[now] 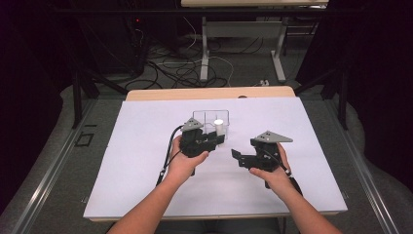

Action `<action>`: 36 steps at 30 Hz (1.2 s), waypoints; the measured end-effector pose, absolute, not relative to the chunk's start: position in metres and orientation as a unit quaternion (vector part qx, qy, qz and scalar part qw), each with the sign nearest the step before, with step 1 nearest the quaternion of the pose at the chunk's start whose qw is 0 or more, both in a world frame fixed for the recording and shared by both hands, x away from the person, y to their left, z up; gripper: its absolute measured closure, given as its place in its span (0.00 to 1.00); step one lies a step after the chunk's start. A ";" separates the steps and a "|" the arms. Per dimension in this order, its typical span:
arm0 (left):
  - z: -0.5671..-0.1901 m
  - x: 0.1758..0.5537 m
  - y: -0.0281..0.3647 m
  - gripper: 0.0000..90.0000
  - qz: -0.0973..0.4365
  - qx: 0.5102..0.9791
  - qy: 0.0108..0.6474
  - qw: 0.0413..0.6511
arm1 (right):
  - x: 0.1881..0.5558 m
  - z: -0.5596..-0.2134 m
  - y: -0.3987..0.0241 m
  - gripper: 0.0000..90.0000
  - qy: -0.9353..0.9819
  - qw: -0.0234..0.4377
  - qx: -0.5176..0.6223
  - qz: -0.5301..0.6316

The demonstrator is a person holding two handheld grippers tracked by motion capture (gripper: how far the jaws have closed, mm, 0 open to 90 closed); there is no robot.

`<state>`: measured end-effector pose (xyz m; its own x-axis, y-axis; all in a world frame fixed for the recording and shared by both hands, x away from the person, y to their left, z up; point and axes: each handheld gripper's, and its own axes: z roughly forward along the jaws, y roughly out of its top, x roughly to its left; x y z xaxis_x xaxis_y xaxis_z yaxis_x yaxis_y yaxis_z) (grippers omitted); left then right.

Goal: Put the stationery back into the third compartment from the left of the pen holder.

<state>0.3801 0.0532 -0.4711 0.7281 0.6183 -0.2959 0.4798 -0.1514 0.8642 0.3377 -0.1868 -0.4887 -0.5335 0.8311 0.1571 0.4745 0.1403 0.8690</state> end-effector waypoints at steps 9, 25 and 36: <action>-0.459 0.392 0.049 0.75 0.101 0.753 0.356 0.544 | 0.341 -0.498 -0.196 0.07 0.745 0.198 0.464 0.437; -0.447 0.414 0.036 0.75 0.159 0.739 0.364 0.544 | 0.353 -0.511 -0.208 0.00 0.723 0.201 0.520 0.408; -0.456 0.430 0.026 0.75 0.181 0.730 0.387 0.534 | 0.358 -0.518 -0.212 0.00 0.713 0.195 0.534 0.410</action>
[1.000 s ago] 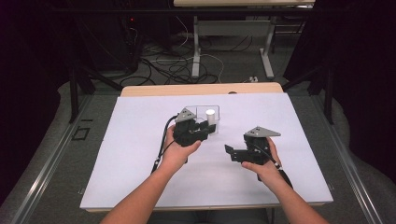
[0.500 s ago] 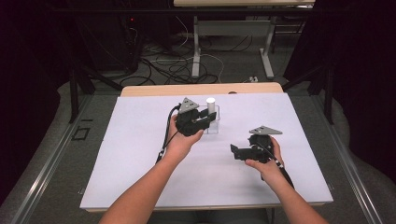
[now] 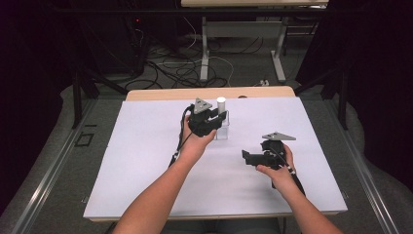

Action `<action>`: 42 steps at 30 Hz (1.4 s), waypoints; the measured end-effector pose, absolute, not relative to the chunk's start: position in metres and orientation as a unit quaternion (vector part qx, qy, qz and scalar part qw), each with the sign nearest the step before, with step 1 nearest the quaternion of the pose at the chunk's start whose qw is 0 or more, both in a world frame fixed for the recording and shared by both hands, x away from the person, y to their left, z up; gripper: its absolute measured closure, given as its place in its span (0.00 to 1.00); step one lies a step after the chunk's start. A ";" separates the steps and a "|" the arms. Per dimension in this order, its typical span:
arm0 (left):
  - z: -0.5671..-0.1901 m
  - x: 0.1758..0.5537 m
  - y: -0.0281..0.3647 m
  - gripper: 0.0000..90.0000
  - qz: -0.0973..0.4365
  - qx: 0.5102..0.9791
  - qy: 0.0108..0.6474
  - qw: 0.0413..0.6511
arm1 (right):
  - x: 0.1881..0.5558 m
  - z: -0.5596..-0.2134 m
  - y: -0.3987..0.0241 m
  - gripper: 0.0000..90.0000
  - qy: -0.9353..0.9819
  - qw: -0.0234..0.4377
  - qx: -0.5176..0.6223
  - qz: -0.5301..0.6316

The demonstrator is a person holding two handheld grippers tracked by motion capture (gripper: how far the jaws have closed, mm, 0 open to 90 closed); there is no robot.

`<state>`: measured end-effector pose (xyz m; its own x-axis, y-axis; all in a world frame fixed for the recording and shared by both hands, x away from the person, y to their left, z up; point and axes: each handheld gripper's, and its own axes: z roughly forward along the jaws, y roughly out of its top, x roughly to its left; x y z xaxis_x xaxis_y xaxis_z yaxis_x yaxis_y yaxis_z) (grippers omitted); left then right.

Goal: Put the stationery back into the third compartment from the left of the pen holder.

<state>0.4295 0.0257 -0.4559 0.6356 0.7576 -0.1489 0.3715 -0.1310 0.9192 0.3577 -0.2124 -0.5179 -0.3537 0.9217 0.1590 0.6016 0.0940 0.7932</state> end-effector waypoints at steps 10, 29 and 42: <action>-0.464 0.441 0.020 0.75 0.199 0.728 0.401 0.520 | 0.358 -0.520 -0.211 0.00 0.715 0.192 0.532 0.412; -0.490 0.457 0.014 0.75 0.190 0.734 0.423 0.496 | 0.358 -0.524 -0.210 0.00 0.712 0.183 0.535 0.416; -0.500 0.460 0.012 0.75 0.183 0.740 0.433 0.481 | 0.358 -0.524 -0.209 0.00 0.712 0.177 0.536 0.416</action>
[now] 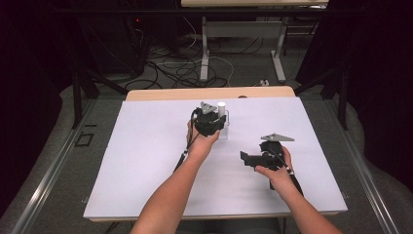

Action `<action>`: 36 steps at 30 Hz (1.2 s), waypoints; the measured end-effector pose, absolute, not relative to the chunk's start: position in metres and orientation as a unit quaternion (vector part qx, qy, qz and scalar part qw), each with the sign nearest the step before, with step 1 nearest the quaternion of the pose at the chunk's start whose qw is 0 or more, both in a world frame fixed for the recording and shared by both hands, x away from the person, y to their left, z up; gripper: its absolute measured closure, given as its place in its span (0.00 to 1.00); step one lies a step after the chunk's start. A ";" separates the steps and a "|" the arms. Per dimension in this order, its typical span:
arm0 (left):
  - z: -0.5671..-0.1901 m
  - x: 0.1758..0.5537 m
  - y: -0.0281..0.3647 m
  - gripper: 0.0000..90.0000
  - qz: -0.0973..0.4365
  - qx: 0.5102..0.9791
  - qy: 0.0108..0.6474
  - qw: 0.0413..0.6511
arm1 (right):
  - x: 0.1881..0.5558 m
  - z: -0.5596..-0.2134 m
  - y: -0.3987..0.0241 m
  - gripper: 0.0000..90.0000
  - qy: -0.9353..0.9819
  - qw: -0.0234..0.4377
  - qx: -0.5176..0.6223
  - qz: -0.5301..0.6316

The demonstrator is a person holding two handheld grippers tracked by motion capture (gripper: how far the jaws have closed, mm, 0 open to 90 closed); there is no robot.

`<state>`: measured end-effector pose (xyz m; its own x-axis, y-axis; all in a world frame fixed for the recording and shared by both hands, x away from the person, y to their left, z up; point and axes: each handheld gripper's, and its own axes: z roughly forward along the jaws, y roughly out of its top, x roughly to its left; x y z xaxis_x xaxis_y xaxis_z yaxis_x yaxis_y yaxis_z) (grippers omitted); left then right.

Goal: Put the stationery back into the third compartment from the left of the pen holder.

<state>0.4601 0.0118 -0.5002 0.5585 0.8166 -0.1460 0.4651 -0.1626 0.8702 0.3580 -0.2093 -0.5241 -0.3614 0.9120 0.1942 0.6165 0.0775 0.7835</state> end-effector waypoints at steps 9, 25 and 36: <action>-0.500 0.459 0.011 0.74 0.182 0.741 0.433 0.480 | 0.358 -0.525 -0.208 0.00 0.714 0.176 0.535 0.416; -0.479 0.444 0.024 0.42 0.194 0.745 0.414 0.486 | 0.358 -0.524 -0.209 0.00 0.711 0.177 0.538 0.417; -0.461 0.427 0.049 0.33 0.202 0.747 0.389 0.499 | 0.358 -0.524 -0.209 0.00 0.710 0.178 0.539 0.417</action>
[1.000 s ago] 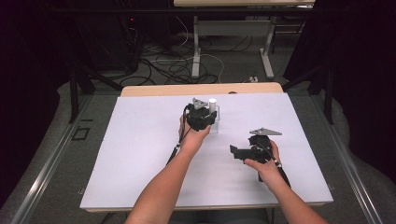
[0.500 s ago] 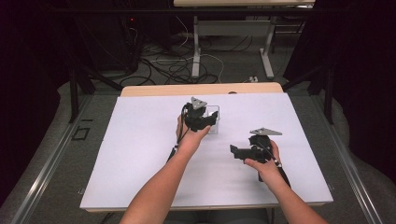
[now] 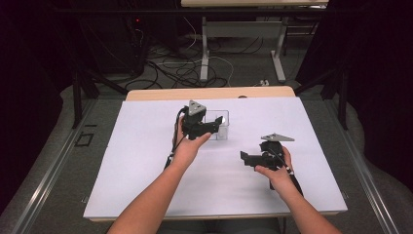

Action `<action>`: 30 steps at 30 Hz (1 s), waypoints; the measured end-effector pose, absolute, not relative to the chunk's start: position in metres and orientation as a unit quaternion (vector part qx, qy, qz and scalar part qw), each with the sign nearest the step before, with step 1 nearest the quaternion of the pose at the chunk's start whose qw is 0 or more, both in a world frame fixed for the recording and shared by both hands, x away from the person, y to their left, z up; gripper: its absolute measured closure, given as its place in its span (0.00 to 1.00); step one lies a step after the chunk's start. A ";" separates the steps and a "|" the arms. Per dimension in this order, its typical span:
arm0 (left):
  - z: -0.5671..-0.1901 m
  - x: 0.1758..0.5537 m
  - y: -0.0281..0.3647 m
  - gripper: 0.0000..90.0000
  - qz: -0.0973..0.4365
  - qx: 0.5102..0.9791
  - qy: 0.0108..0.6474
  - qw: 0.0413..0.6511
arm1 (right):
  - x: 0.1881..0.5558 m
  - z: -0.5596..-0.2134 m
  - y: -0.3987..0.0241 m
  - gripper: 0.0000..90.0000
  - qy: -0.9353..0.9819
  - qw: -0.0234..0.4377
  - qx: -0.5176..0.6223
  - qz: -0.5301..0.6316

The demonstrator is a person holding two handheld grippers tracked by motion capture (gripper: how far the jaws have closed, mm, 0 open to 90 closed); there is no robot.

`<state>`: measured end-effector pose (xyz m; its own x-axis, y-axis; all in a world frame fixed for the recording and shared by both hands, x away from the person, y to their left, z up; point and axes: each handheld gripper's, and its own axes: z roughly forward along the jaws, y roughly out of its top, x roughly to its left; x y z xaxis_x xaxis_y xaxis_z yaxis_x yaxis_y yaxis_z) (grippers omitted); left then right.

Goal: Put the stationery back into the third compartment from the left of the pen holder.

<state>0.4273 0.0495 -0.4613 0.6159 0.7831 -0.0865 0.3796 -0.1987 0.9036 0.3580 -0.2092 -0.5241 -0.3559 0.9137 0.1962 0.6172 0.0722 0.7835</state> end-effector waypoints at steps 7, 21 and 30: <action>-0.459 0.416 0.067 0.33 0.194 0.754 0.391 0.490 | 0.358 -0.524 -0.209 0.00 0.711 0.177 0.540 0.415; -0.461 0.394 0.115 0.16 0.180 0.730 0.431 0.499 | 0.357 -0.524 -0.209 0.00 0.709 0.180 0.541 0.415; -0.464 0.378 0.151 0.01 0.170 0.725 0.453 0.490 | 0.357 -0.524 -0.210 0.00 0.709 0.183 0.541 0.414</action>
